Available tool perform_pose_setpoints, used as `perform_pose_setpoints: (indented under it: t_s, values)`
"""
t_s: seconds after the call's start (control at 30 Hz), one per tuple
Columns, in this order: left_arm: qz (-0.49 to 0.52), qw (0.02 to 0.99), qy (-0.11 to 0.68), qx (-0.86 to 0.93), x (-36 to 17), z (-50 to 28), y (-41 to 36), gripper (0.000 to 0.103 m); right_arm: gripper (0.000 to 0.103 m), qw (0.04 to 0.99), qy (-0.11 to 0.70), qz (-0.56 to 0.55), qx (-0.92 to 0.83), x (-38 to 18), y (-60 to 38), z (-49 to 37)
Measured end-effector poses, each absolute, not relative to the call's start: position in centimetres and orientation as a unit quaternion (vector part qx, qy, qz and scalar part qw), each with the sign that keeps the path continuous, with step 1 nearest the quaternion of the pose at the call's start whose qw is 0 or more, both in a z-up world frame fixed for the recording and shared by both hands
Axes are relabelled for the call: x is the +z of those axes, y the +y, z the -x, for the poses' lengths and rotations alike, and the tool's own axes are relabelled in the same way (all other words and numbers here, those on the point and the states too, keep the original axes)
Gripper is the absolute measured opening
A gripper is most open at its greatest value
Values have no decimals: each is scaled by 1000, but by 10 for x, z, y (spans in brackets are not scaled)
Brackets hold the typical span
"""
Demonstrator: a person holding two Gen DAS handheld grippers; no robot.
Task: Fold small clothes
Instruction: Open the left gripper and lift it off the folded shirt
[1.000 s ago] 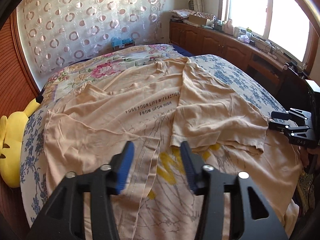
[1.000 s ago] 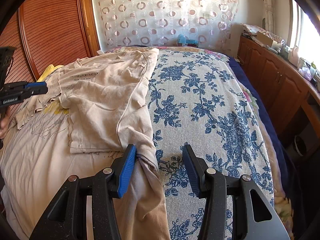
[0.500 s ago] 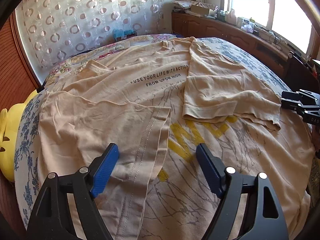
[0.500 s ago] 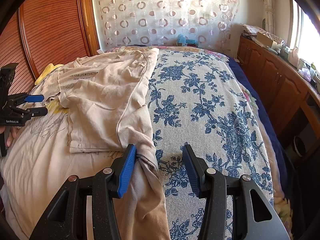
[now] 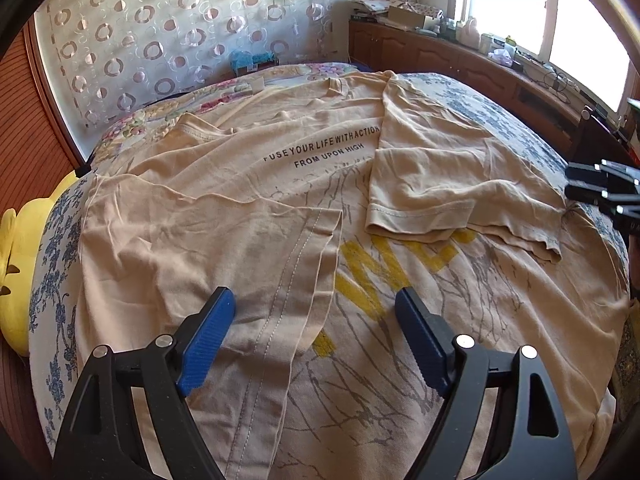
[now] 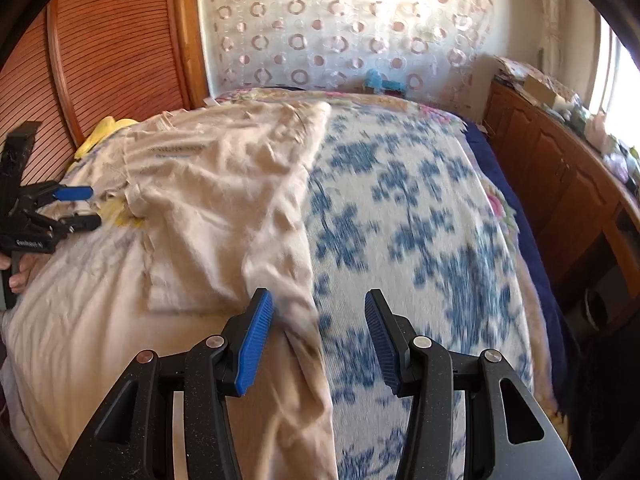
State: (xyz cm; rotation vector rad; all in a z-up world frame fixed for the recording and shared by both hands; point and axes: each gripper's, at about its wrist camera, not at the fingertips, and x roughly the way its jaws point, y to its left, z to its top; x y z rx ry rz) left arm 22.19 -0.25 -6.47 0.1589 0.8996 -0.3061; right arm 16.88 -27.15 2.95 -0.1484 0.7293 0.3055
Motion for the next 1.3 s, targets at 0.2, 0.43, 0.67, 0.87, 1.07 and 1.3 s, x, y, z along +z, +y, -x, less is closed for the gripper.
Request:
perform_pose_setpoints:
  t_s: [0.2,0.43,0.67,0.87,1.07,1.3]
  values:
    - [-54,894,419,-150,-44,-219,15,83,61,918,346,85,175,53,-250,-209]
    - [-34,912,390,-119,-17,-237,64,83,61,905,376,78,183,49,-236,-271]
    - [1,916,393,-84,-18,-278,118,75,61,899,387,97,182,41,-230,-326]
    - [26,906,417,-64,-34,-317,150,54,61,894,395,91,191,31,-223,-373]
    - [29,901,428,-57,-47,-336,160,50,61,888,403,88,203,26,-218,-405]
    - [24,897,437,-59,-58,-347,160,49,61,889,399,104,199,23,-212,-416]
